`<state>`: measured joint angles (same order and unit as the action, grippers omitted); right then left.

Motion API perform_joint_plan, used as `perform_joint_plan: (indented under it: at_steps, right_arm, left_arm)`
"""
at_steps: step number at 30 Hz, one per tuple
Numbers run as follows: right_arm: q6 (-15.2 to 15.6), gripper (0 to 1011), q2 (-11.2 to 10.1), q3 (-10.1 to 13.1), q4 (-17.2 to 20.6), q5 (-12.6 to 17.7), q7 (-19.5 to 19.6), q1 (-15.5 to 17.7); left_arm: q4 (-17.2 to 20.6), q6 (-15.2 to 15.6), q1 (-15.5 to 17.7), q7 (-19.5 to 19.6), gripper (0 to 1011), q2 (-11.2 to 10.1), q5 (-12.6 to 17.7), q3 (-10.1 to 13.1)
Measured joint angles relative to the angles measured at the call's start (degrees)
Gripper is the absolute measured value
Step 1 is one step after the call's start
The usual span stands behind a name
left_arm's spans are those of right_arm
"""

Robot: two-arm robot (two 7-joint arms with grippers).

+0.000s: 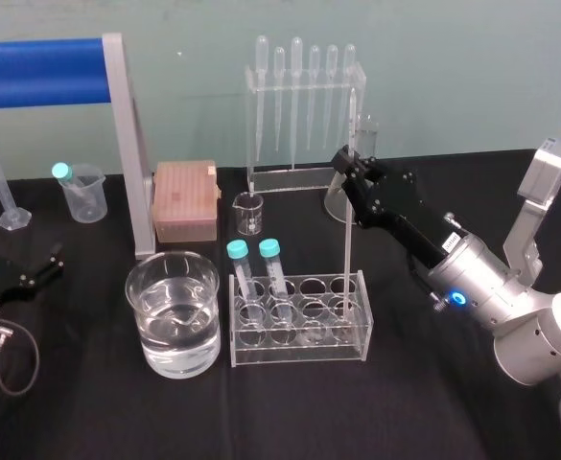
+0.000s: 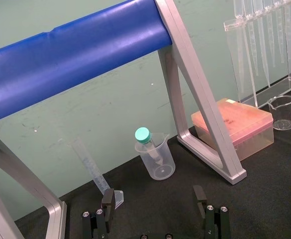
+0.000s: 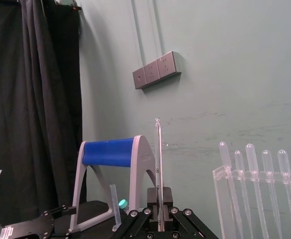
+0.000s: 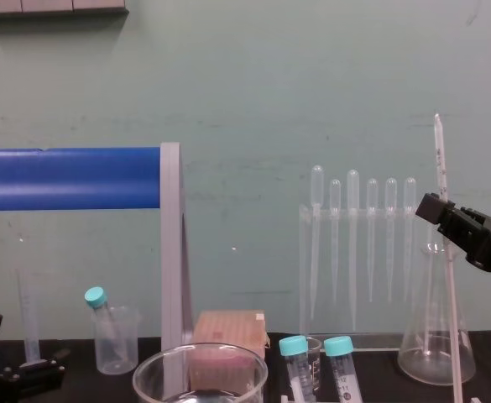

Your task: Hold the thermometer with one hand and immerse one end into the beaker, then reinsert it into the test tube rack.

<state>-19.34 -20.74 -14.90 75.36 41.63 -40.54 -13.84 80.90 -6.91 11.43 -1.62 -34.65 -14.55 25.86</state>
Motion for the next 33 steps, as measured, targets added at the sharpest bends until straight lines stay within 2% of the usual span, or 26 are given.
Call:
perform_joint_plan:
  at_steps: [15, 19, 23, 26, 29, 33]
  right_arm:
    - [-0.2, 57, 0.0, 0.0, 0.0, 0.0, -0.1, 0.0]
    - [-0.2, 90, 0.0, 0.0, 0.0, 0.0, -0.1, 0.0]
    - [-0.2, 230, 0.0, 0.0, 0.0, 0.0, -0.1, 0.0]
    - [-0.2, 287, 0.0, 0.0, 0.0, 0.1, -0.1, 0.0]
    - [-0.3, 425, 0.0, 0.0, 0.0, 0.1, -0.1, 0.0]
    - [-0.3, 518, 0.0, 0.0, 0.0, 0.1, -0.1, 0.0]
  left_arm:
    - [0.0, 0.0, 0.0, 0.0, 1008, 0.0, 0.0, 0.0]
    - [0.0, 0.0, 0.0, 0.0, 1008, 0.0, 0.0, 0.0]
    - [0.0, 0.0, 0.0, 0.0, 1008, 0.0, 0.0, 0.0]
    - [0.0, 0.0, 0.0, 0.0, 1008, 0.0, 0.0, 0.0]
    - [0.0, 0.0, 0.0, 0.0, 1008, 0.0, 0.0, 0.0]
    - [0.0, 0.0, 0.0, 0.0, 1008, 0.0, 0.0, 0.0]
